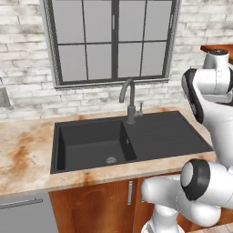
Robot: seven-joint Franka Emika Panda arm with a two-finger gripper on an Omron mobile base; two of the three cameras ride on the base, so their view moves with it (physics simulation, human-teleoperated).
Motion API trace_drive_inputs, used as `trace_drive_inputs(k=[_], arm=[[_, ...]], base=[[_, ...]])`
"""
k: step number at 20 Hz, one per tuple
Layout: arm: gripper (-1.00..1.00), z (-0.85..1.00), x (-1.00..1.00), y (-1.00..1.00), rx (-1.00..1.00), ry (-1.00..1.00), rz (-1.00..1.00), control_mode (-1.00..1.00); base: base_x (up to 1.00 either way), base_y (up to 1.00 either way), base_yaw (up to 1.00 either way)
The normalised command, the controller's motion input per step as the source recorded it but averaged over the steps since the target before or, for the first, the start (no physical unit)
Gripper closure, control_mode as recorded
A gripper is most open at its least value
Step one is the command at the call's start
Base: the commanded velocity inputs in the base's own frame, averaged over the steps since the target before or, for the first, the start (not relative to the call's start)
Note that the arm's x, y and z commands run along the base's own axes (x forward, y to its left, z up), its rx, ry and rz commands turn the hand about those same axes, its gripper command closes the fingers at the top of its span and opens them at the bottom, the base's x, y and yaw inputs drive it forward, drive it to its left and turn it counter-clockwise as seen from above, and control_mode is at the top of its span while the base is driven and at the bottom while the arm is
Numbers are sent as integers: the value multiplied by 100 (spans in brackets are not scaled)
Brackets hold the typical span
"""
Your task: Dump the tomato from the pot into the sink. Then turn on the water and wash the tomato. Then turn off the water and put the tomato back in the pot.
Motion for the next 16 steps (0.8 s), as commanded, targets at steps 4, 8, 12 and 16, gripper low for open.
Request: trace_drive_inputs(k=[4,8,12,16], arm=[[-100,0,0,-81,2,-2,-19,-100],[-100,-9,0,-80,0,0,-17,-100],[-100,-12,5,-50,0,-1,-11,-100],[-100,-20,11,-32,0,0,-6,-100]], base=[[0,0,0],[0,0,0],[0,0,0],[0,0,0]])
